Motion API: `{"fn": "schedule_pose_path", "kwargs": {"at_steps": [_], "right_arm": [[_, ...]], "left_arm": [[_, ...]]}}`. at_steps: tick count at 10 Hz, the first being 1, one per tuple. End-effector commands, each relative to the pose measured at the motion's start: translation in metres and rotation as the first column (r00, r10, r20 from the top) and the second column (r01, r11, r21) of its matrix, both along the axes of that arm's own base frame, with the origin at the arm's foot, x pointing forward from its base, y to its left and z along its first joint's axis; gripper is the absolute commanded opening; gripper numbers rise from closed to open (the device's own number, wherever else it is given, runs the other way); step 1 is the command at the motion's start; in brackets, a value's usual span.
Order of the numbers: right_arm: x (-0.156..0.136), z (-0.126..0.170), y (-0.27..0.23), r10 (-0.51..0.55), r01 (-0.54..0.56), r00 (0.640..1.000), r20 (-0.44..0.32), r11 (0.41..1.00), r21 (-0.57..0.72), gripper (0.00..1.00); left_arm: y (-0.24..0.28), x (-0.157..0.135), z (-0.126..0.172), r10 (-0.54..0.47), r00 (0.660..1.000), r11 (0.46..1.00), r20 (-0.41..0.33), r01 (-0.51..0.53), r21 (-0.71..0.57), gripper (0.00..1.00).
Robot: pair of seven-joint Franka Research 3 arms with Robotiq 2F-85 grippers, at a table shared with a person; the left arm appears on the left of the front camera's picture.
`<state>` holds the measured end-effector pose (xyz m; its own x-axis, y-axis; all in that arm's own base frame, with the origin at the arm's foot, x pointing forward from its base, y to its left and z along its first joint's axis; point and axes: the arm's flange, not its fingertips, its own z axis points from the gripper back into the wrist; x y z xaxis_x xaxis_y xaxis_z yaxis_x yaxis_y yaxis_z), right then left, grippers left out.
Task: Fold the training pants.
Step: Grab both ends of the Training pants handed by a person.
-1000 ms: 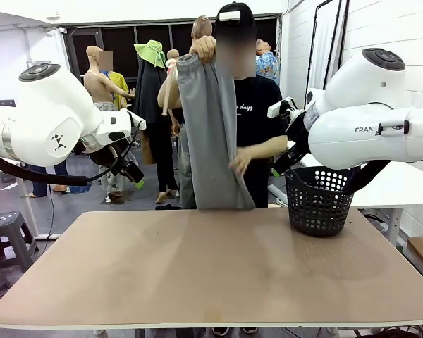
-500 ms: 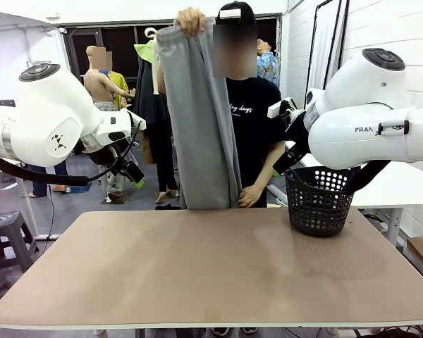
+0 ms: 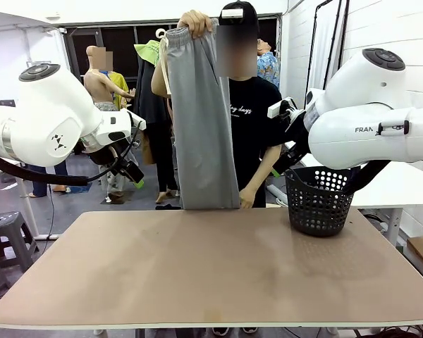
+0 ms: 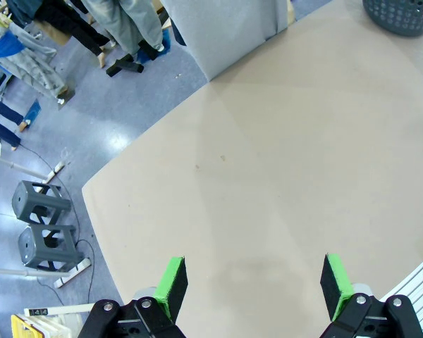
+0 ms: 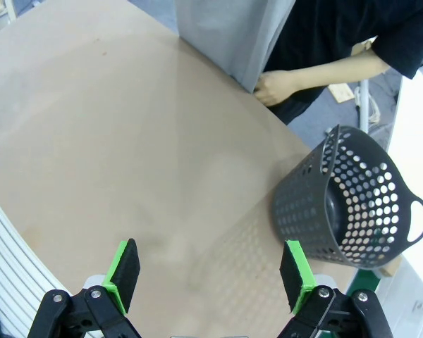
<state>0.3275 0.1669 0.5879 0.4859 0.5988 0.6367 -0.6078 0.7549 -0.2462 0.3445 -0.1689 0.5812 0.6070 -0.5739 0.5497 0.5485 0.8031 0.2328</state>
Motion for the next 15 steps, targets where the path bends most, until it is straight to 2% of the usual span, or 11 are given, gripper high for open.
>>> {"fn": "schedule_pose_path", "kwargs": {"at_steps": [1, 15], "right_arm": [[0.0008, -0.0006, -0.0012, -0.001, 0.001, 1.0, -0.002, 1.0, 0.001, 1.0], [0.0008, -0.0006, -0.0012, -0.001, 0.001, 1.0, -0.002, 1.0, 0.001, 1.0]], "left_arm": [[0.0003, 0.0001, 0.0004, 0.001, 1.0, 1.0, 0.001, -0.001, 0.0, 1.0], [0.0003, 0.0001, 0.0004, 0.001, 1.0, 1.0, 0.001, -0.001, 0.0, 1.0]]}}
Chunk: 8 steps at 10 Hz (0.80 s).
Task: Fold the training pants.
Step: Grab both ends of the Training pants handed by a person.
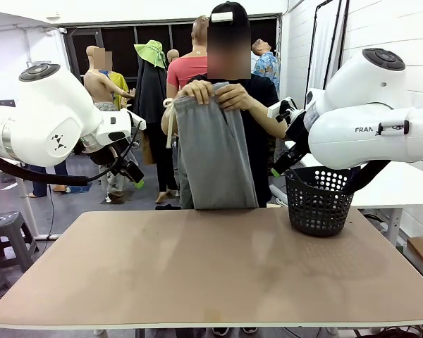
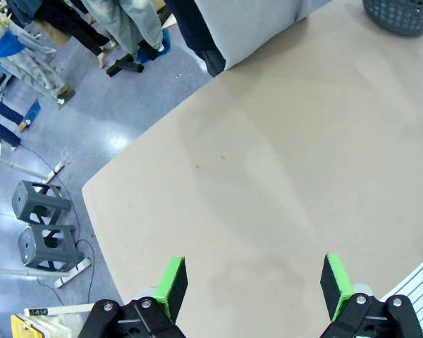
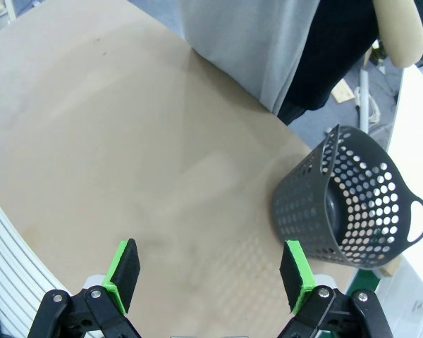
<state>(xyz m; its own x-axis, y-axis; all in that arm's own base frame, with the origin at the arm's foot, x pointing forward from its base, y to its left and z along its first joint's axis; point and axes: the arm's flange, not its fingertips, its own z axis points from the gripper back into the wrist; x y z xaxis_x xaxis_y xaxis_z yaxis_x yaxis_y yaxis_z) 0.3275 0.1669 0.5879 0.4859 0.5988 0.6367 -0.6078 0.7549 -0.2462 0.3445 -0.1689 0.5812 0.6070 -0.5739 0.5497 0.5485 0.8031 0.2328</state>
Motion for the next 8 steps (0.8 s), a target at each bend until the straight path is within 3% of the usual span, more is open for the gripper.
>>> {"fn": "schedule_pose_path", "kwargs": {"at_steps": [1, 8], "right_arm": [[0.0008, -0.0006, -0.0012, -0.001, 0.001, 1.0, -0.002, 1.0, 0.001, 1.0], [0.0008, -0.0006, -0.0012, -0.001, 0.001, 1.0, -0.002, 1.0, 0.001, 1.0]], "left_arm": [[0.0003, 0.0001, 0.0004, 0.001, 1.0, 1.0, 0.001, -0.001, 0.0, 1.0], [0.0003, 0.0001, 0.0004, 0.001, 1.0, 1.0, 0.001, -0.001, 0.0, 1.0]]}}
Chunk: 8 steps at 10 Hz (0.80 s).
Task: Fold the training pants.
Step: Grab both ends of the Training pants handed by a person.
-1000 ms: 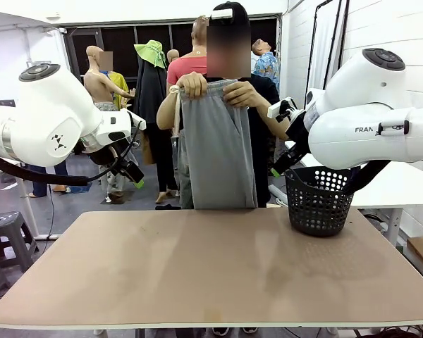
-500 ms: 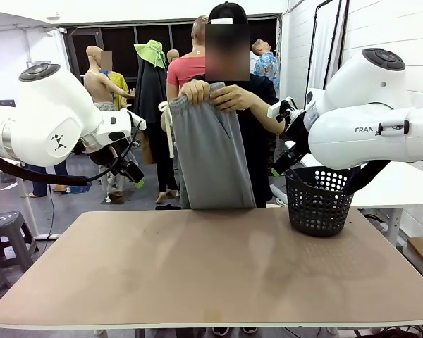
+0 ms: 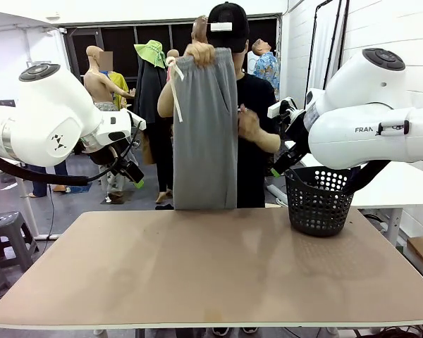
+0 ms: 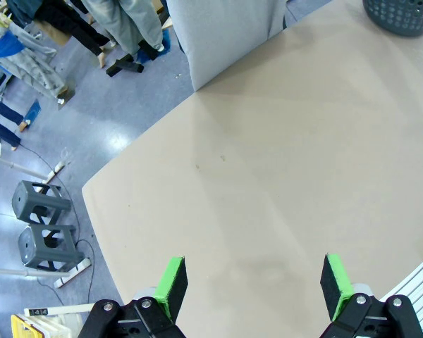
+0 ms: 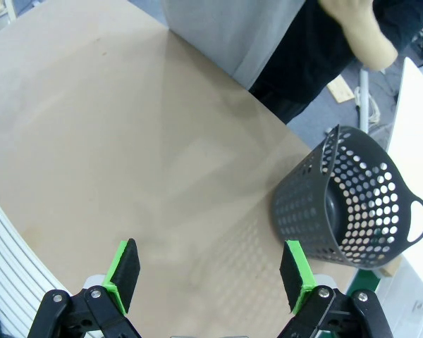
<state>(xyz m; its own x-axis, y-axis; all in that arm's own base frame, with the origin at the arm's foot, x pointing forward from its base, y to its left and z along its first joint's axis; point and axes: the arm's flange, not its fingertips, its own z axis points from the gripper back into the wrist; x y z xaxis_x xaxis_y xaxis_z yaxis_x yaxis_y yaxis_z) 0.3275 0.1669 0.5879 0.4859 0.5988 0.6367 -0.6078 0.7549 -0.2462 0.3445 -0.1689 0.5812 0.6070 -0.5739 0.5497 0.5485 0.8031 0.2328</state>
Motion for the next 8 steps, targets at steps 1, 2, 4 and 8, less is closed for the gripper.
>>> {"fn": "schedule_pose_path", "kwargs": {"at_steps": [1, 2, 4, 8], "right_arm": [[0.0008, -0.0006, -0.0012, -0.001, 0.001, 1.0, -0.002, 1.0, 0.001, 1.0], [0.0008, -0.0006, -0.0012, -0.001, 0.001, 1.0, -0.002, 1.0, 0.001, 1.0], [0.0008, -0.0006, -0.0012, -0.001, 0.001, 1.0, -0.002, 1.0, 0.001, 1.0], [0.0008, -0.0006, -0.0012, -0.001, 0.001, 1.0, -0.002, 1.0, 0.001, 1.0]], "left_arm": [[0.0003, 0.0001, 0.0004, 0.001, 1.0, 1.0, 0.001, -0.001, 0.0, 1.0], [0.0003, 0.0001, 0.0004, 0.001, 1.0, 1.0, 0.001, -0.001, 0.0, 1.0], [0.0003, 0.0001, 0.0004, 0.001, 1.0, 1.0, 0.001, -0.001, 0.0, 1.0], [0.0003, 0.0001, 0.0004, 0.001, 1.0, 1.0, 0.001, -0.001, 0.0, 1.0]]}}
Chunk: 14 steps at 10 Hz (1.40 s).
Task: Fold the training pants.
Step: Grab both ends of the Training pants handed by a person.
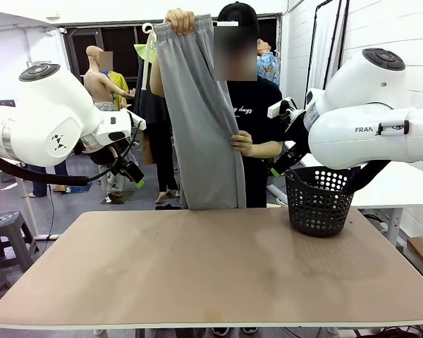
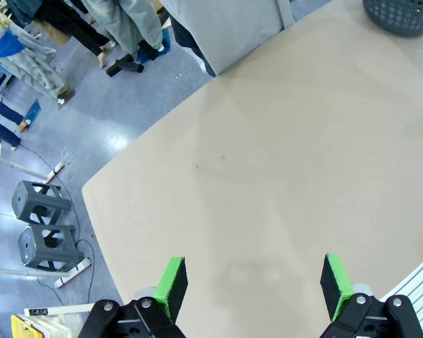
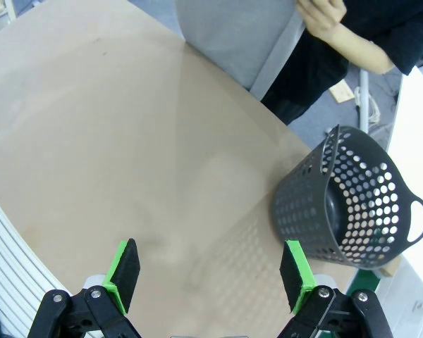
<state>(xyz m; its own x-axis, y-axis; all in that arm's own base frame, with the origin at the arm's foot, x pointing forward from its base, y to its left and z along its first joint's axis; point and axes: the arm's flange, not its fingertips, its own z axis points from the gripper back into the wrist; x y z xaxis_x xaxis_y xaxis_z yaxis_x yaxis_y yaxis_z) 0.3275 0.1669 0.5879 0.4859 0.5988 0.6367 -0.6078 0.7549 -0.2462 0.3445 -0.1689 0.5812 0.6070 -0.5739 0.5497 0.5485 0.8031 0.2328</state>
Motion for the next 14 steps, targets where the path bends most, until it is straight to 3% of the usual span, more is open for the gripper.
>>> {"fn": "schedule_pose_path", "kwargs": {"at_steps": [1, 14], "right_arm": [[0.0008, -0.0006, -0.0012, -0.001, 0.001, 1.0, -0.002, 1.0, 0.001, 1.0], [0.0008, -0.0006, -0.0012, -0.001, 0.001, 1.0, -0.002, 1.0, 0.001, 1.0]], "left_arm": [[0.0003, 0.0001, 0.0004, 0.001, 1.0, 1.0, 0.001, -0.001, 0.0, 1.0], [0.0003, 0.0001, 0.0004, 0.001, 1.0, 1.0, 0.001, -0.001, 0.0, 1.0]]}}
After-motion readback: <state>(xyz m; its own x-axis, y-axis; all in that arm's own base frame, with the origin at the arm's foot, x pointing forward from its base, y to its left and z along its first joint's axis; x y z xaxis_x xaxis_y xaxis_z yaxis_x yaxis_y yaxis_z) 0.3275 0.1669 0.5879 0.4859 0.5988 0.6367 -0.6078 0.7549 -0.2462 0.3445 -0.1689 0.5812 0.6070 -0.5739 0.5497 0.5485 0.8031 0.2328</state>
